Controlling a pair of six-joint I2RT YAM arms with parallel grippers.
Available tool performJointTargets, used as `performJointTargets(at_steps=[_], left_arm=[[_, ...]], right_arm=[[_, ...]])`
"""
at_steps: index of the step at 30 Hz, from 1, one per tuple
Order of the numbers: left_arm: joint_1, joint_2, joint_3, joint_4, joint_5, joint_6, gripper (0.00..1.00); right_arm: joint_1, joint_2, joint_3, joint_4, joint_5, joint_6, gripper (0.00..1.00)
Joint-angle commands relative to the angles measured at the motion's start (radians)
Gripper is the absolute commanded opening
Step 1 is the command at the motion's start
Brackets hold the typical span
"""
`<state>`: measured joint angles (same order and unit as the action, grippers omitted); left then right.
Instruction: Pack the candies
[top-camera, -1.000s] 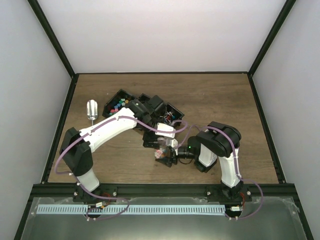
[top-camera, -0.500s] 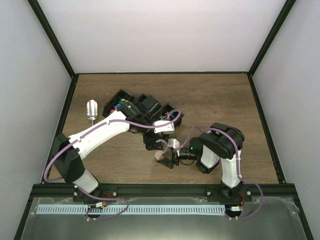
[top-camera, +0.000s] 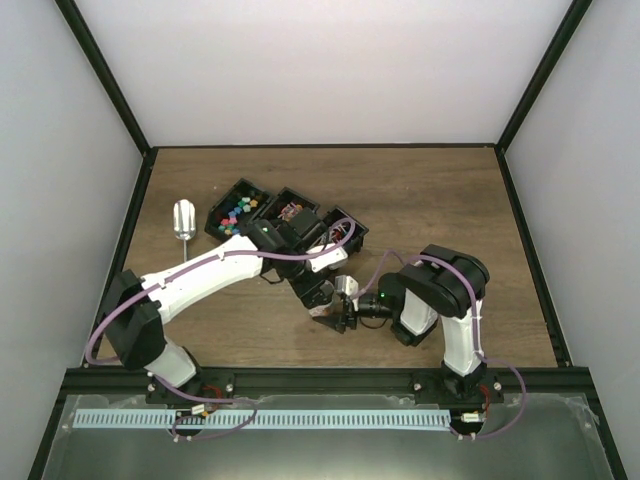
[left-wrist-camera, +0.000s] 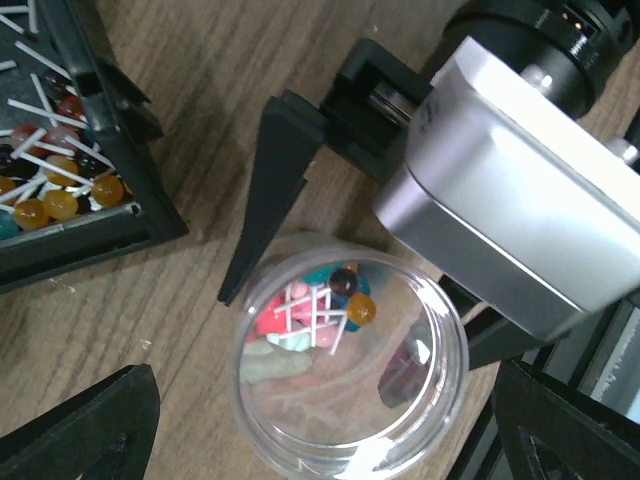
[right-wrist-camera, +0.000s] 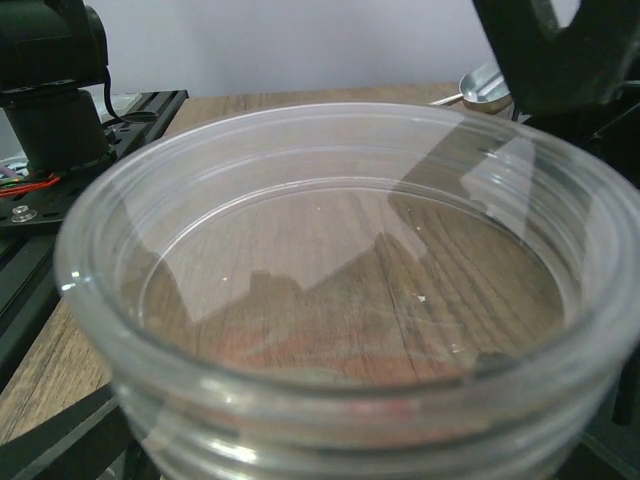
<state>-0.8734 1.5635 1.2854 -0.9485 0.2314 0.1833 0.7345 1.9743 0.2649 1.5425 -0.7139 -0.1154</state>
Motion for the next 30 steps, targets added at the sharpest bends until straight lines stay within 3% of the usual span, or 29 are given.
performJointTargets(at_steps=[1,11,17,25,30], left_arm=[[-0.007,0.019,0.000,0.050,-0.026,-0.045,0.92],[-0.034,0.049,-0.009,0.060,-0.034,-0.045,0.88],[-0.034,0.052,-0.024,0.050,-0.032,-0.012,0.70],[-0.034,0.034,-0.056,0.045,-0.041,0.128,0.64],[-0.033,0.027,-0.068,0.022,-0.008,0.350,0.63]], right_arm=[[-0.001,0.017,0.013,0.363,-0.011,-0.009,0.83],[-0.001,0.020,0.015,0.363,-0.008,-0.004,0.81],[-0.001,0.021,0.013,0.363,-0.004,-0.007,0.80],[-0.001,0.031,0.016,0.363,-0.006,-0.007,0.76],[-0.002,0.035,0.012,0.364,-0.020,-0.017,0.72]])
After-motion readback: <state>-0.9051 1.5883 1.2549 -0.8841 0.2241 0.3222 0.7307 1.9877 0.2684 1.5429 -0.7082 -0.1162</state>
